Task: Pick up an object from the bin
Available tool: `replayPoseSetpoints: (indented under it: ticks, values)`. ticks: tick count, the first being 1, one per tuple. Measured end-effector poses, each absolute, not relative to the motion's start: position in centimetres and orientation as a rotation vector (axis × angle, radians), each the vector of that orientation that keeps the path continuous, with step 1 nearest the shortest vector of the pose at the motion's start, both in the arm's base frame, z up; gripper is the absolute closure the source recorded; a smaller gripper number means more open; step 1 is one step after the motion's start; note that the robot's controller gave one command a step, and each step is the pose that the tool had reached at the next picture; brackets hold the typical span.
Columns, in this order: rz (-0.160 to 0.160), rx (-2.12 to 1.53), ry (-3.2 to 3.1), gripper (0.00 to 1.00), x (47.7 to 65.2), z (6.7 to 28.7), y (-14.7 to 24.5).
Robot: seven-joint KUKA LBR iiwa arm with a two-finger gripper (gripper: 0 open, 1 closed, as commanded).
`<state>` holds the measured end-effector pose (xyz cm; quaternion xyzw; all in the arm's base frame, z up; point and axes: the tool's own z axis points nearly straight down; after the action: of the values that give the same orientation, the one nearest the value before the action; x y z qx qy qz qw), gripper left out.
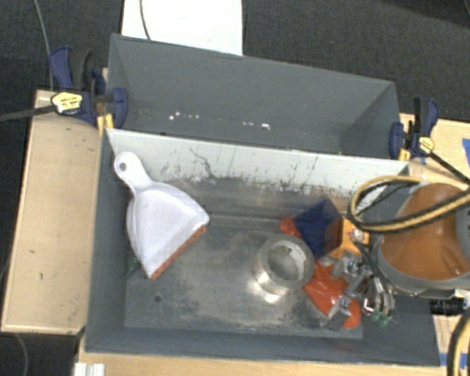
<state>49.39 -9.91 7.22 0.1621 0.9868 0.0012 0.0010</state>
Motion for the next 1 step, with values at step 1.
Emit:
replayPoseSetpoints:
  ticks: [1]
  values:
    - [0.001,0.484,3.090,0.00,49.05,7.10,-9.65]
